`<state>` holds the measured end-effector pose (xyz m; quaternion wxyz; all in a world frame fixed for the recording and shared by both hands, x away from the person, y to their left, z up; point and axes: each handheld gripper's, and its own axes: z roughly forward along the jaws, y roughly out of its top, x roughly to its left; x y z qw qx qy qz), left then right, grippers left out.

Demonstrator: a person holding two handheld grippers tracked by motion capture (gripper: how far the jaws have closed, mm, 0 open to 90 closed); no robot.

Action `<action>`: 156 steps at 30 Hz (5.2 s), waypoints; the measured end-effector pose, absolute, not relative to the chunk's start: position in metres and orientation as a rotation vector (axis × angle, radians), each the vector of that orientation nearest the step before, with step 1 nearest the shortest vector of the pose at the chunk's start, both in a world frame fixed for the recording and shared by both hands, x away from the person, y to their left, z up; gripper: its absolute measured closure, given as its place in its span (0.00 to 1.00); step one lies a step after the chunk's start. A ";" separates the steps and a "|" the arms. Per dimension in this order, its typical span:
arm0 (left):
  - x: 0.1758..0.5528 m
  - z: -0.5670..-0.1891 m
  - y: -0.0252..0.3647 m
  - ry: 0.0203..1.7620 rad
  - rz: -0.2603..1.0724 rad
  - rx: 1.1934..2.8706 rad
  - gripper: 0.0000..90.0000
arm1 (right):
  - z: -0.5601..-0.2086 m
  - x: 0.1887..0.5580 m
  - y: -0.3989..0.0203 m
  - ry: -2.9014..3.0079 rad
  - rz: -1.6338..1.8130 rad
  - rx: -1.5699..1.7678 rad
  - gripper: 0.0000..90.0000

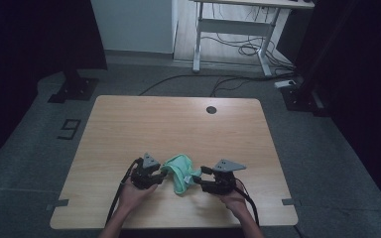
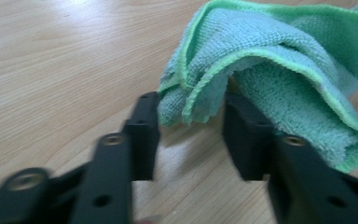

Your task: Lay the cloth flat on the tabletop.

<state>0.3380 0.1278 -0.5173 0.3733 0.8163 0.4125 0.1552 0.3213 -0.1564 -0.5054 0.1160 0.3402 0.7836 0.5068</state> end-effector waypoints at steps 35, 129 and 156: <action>0.312 -0.472 0.171 0.928 0.402 1.873 1.00 | -0.475 0.319 -0.198 2.099 1.561 1.054 0.92; 0.434 -0.535 0.083 0.929 0.145 2.241 0.49 | -0.544 0.365 -0.194 2.220 1.191 1.349 0.48; 0.419 -0.527 0.108 1.046 0.267 2.216 0.50 | -0.546 0.429 -0.175 2.282 1.113 1.263 0.48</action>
